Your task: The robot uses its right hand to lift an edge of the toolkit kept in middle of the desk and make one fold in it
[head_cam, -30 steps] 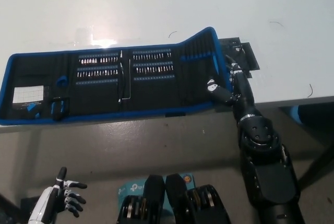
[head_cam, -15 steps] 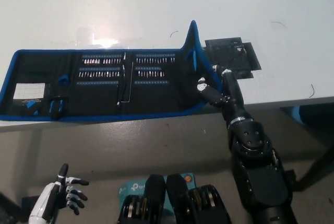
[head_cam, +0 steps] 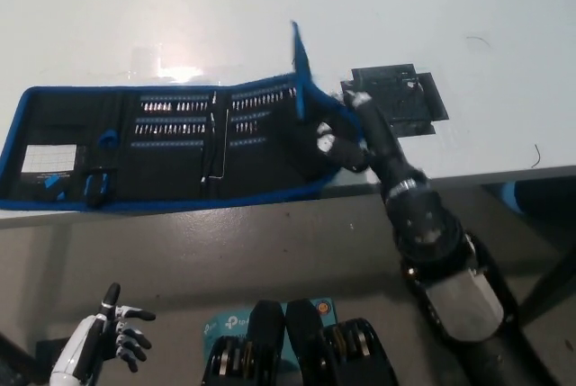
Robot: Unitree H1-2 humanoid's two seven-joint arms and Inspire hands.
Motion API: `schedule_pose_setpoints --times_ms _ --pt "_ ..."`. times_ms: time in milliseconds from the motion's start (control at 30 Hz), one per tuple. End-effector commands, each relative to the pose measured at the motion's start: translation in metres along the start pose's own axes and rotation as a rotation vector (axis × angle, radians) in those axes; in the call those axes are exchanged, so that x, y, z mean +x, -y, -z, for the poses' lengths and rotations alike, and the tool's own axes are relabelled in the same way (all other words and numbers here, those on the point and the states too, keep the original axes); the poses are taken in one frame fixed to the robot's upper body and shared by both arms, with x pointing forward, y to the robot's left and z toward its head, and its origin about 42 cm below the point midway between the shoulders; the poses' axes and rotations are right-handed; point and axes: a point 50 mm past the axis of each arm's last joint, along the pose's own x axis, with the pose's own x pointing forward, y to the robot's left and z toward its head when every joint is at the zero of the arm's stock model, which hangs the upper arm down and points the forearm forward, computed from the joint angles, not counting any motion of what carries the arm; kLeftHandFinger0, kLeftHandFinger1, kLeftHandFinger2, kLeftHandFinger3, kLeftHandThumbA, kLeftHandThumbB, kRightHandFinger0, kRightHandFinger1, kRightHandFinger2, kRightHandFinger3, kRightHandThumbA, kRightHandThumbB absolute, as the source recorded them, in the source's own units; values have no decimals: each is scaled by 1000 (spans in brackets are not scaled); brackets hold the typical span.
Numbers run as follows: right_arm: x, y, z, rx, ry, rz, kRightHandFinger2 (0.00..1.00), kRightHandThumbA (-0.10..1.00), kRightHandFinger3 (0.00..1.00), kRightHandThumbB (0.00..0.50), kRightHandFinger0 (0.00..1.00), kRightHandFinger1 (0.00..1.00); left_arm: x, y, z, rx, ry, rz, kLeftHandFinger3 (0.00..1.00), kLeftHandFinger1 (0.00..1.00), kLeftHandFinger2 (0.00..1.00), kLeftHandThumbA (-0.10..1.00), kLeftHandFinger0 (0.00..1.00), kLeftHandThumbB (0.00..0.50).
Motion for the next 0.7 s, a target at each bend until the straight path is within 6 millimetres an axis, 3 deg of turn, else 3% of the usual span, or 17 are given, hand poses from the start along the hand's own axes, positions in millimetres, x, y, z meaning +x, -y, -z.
schedule_pose_setpoints --times_ms 0,100,167,333,467,600,633,667 --pt "20 -1 -75 -306 237 -70 272 -100 278 186 0 28 3 -6 -11 30 54 25 469 272 287 1000 229 500" --pt "22 -20 -82 -479 213 -166 283 -100 291 216 0 45 3 -4 -10 21 57 35 481 290 312 1000 240 500" --pt "19 -44 -75 -609 216 -229 193 -100 421 282 0 1 1 -3 -10 23 45 37 507 328 362 1000 279 500" --pt "9 -76 -49 -681 216 -287 20 -100 373 333 0 0 6 -1 -12 27 55 54 497 303 319 1000 266 500" --pt "-4 -99 -23 -799 187 -365 31 -100 387 326 0 0 9 1 -15 32 66 63 470 279 297 1000 275 500" --pt "-11 -102 -1 -864 162 -384 155 -100 400 326 0 10 9 0 -18 29 69 62 455 278 295 1000 259 500" --pt "-12 -100 7 -925 126 -407 405 7 599 296 144 235 9 -1 -17 22 66 66 455 288 304 1000 264 500" --pt "-13 -100 11 -952 111 -415 444 43 691 285 139 271 10 -1 -17 18 66 69 455 292 306 1000 266 500"
